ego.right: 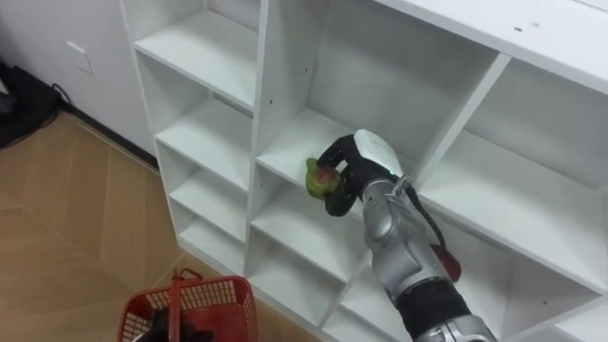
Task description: Collect fruits from the closet
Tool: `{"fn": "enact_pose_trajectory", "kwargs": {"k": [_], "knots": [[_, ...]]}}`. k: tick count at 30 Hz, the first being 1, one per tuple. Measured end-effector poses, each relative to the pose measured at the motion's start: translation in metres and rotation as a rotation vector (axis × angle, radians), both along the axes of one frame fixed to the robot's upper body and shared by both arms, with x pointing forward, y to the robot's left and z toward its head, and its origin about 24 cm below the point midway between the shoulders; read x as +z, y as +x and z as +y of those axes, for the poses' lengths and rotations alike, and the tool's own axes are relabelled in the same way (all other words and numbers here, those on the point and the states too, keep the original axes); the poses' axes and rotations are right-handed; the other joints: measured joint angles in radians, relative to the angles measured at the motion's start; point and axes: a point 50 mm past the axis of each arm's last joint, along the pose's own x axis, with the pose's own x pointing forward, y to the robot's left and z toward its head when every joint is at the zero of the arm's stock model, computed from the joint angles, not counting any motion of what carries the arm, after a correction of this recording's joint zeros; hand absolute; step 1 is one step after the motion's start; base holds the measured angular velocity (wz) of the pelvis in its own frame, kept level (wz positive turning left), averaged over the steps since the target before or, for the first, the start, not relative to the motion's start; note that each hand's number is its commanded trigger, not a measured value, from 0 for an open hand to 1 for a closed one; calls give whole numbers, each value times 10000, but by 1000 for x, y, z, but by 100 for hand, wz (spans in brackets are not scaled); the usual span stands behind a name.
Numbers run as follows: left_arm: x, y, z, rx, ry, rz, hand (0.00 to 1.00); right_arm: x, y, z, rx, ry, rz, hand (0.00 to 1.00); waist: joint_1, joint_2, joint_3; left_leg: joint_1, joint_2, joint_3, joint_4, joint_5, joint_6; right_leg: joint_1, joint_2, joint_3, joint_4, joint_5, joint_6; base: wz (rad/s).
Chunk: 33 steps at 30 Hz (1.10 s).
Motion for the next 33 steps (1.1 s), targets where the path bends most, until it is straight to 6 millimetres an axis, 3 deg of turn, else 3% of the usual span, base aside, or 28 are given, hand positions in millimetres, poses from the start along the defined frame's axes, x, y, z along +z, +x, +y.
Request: {"fn": "enact_pose_trajectory", "kwargs": {"k": [7,27,30,33], "knots": [[0,0,-1,26,-43,-8,100,-1,-1,0,-84,12,-112,100,-40,74,49,5,-6,-7,12,1,-1,10,-1,14,1,0,0,0],[2,-6,0,114,54,-230,100,-11,-13,-1,-363,825,-150,100,-221,107,29,156,-20,0,39,0,2,171,-23,-44,8,0,0,0],[1,-8,-2,284,-15,-233,100,-7,-15,-1,-514,1411,-279,100,-295,206,25,154,-44,11,112,-13,21,184,-52,-20,17,0,0,0],[0,-12,-4,377,-70,-130,100,3,-12,4,-321,1578,-761,100,-590,402,-50,149,-102,8,126,-1,55,198,-107,-10,22,0,0,0]]}}
